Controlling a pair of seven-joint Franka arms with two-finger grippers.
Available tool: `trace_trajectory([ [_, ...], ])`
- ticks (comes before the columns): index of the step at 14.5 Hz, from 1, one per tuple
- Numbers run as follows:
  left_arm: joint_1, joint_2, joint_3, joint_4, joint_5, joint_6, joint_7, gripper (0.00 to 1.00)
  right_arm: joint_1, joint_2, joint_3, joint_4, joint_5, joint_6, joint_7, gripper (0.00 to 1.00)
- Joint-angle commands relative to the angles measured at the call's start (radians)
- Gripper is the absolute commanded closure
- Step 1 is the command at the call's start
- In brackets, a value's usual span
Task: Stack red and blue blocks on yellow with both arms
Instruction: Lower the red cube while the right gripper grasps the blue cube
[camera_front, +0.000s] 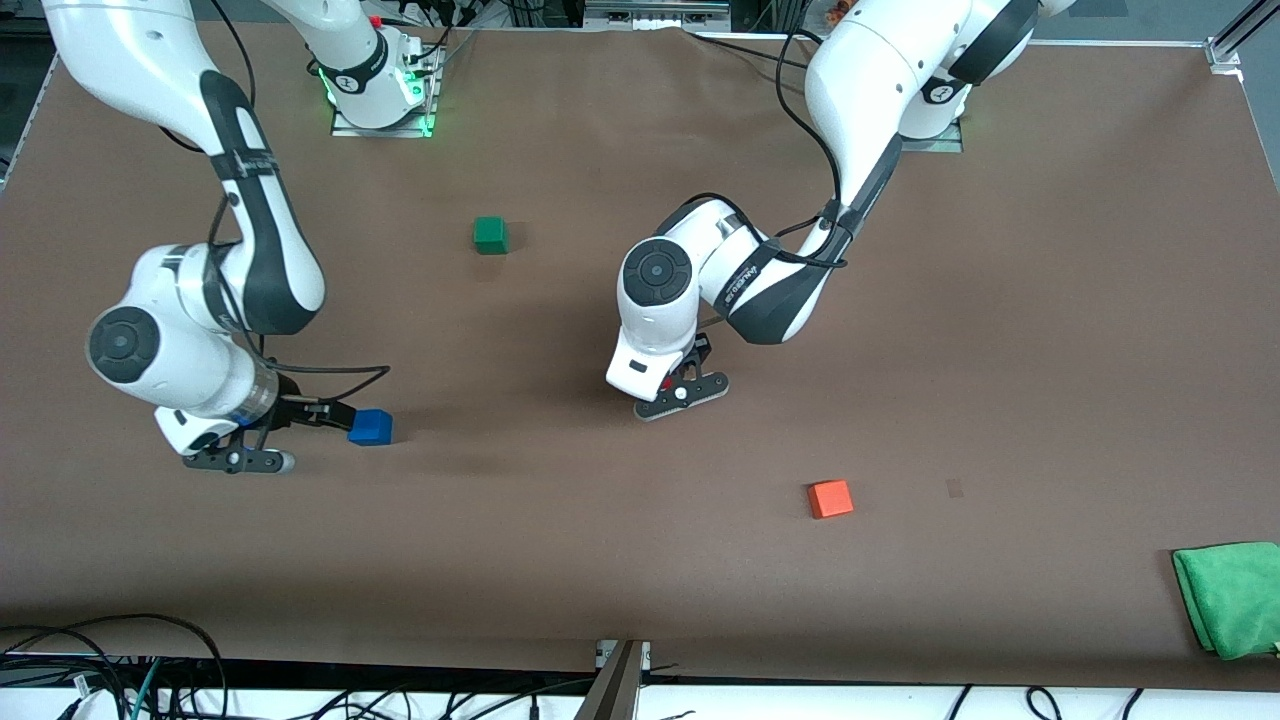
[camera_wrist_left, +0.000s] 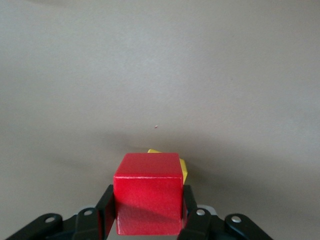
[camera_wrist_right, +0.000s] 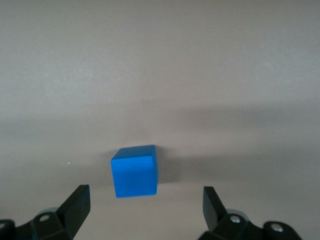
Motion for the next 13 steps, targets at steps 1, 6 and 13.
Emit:
trace_trajectory([
  [1,-0.006,-0.026,0.001,0.003,0.031,-0.044,-0.015,1.00,0.014,0.031,-0.001,-0.016,0.015,0.071,0.009,0.00],
  [6,-0.015,-0.044,-0.002,0.011,0.017,-0.078,-0.026,1.00,0.032,0.051,0.002,-0.095,0.015,0.210,0.009,0.01],
  [13,-0.055,-0.023,0.007,-0.005,0.034,-0.074,-0.047,1.00,0.048,0.079,0.002,-0.121,0.015,0.276,0.009,0.08],
])
